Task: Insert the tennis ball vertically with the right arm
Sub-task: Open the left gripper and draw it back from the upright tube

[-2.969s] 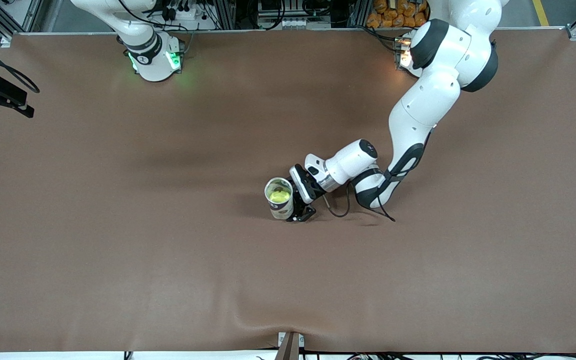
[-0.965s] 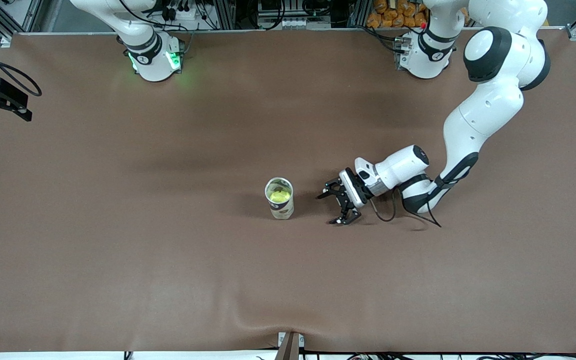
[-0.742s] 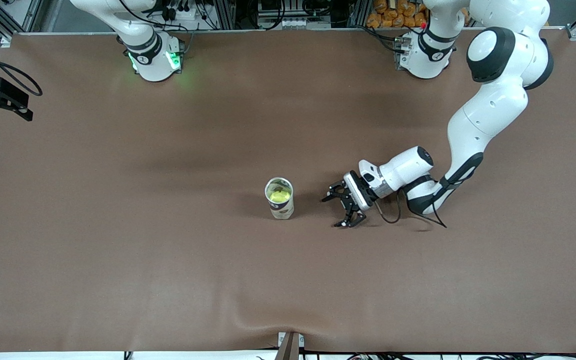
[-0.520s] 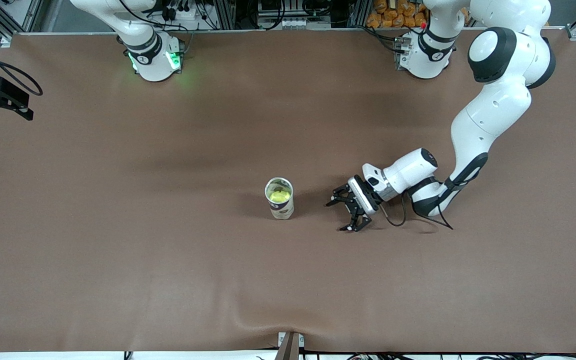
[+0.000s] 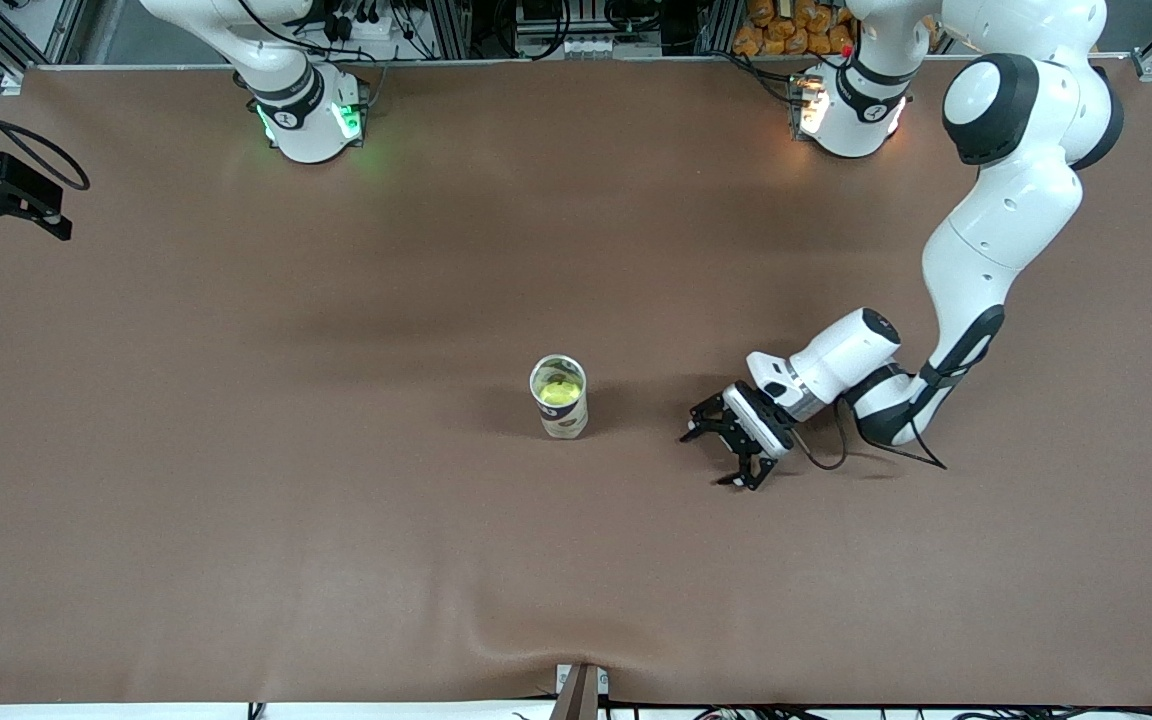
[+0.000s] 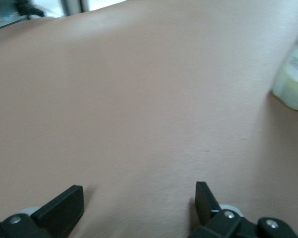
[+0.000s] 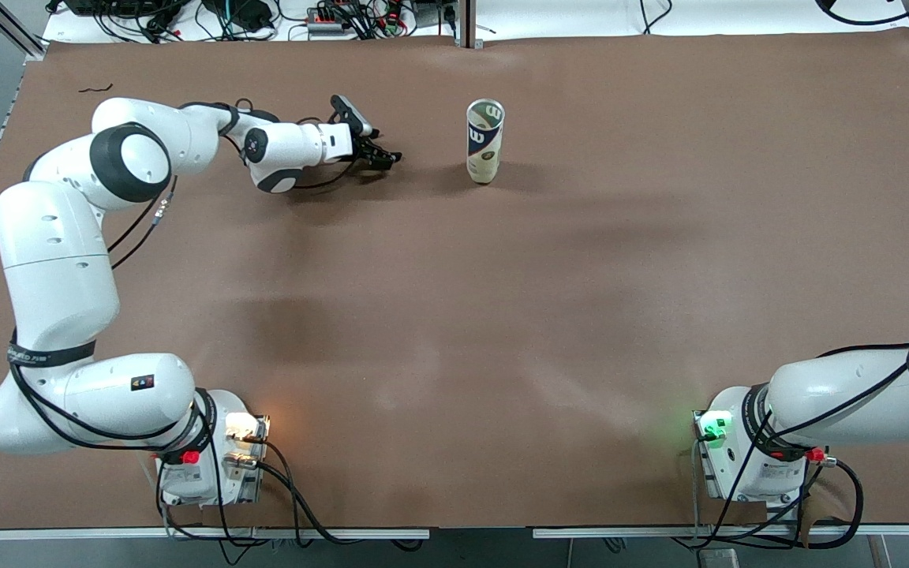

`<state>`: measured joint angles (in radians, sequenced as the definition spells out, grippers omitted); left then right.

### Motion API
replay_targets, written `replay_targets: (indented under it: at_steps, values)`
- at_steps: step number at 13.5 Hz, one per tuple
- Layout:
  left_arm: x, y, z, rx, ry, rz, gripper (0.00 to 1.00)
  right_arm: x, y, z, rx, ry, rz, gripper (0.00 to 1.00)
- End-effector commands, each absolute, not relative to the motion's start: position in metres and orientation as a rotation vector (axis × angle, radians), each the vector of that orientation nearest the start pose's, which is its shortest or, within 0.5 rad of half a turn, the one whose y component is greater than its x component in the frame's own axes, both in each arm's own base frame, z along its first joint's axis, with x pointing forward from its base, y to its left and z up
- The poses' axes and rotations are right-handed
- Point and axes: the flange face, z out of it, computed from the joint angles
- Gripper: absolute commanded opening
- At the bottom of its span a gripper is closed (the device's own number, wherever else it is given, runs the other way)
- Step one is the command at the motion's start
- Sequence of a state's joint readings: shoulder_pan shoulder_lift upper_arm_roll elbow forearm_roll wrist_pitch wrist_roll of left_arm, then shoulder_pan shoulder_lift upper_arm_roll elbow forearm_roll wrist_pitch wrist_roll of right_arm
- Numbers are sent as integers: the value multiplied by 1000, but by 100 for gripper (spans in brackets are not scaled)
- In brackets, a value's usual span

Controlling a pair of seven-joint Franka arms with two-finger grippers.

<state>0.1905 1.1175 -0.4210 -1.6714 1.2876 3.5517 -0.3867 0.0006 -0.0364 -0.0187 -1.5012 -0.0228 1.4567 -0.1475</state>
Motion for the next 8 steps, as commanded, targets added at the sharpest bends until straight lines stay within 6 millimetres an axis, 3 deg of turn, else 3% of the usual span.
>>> replay_targets:
  at_steps: [1, 8]
  values:
    - [621, -173, 83, -2984, 1225, -1228, 100, 533, -9, 672, -3144, -184, 18, 100]
    - [653, -174, 126, -3024, 994, -1225, 100, 533, -12, 670, -3144, -177, 27, 100]
